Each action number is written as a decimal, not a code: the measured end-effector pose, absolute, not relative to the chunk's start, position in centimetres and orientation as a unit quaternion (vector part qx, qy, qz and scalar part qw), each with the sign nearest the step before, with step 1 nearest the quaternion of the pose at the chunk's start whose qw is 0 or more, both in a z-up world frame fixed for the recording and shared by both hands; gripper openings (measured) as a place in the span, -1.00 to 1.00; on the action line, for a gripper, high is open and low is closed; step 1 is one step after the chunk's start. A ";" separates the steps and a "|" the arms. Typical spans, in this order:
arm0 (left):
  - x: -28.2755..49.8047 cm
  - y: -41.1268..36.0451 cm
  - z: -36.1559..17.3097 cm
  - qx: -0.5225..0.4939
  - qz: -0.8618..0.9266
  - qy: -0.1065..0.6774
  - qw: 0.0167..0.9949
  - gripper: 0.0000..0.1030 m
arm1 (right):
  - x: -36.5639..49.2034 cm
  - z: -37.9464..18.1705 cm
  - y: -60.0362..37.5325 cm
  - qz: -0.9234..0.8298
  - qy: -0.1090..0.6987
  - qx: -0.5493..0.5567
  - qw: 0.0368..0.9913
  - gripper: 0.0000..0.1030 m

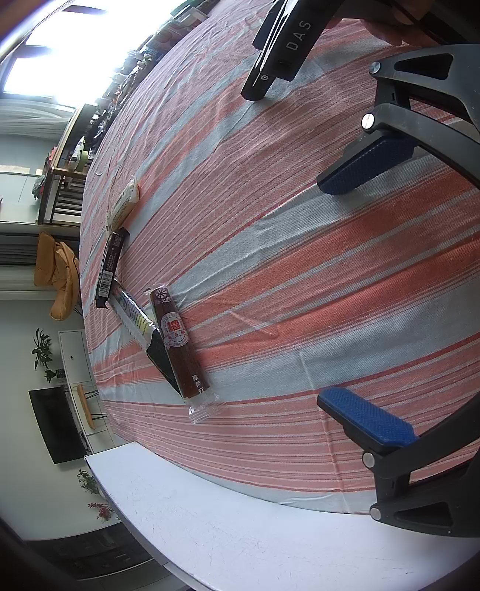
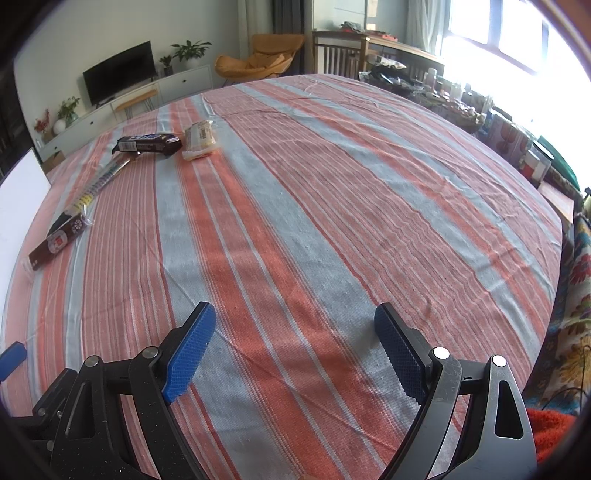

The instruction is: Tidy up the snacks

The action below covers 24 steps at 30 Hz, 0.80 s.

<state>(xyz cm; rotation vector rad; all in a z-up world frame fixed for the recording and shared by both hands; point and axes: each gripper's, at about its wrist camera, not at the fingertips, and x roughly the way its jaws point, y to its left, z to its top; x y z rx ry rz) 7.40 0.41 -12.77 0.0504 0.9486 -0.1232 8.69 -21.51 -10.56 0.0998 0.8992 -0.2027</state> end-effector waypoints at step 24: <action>17.6 1.7 -7.7 0.063 -0.066 0.501 0.860 0.99 | 8.7 -10.6 -21.4 -0.098 0.433 0.049 0.895 0.79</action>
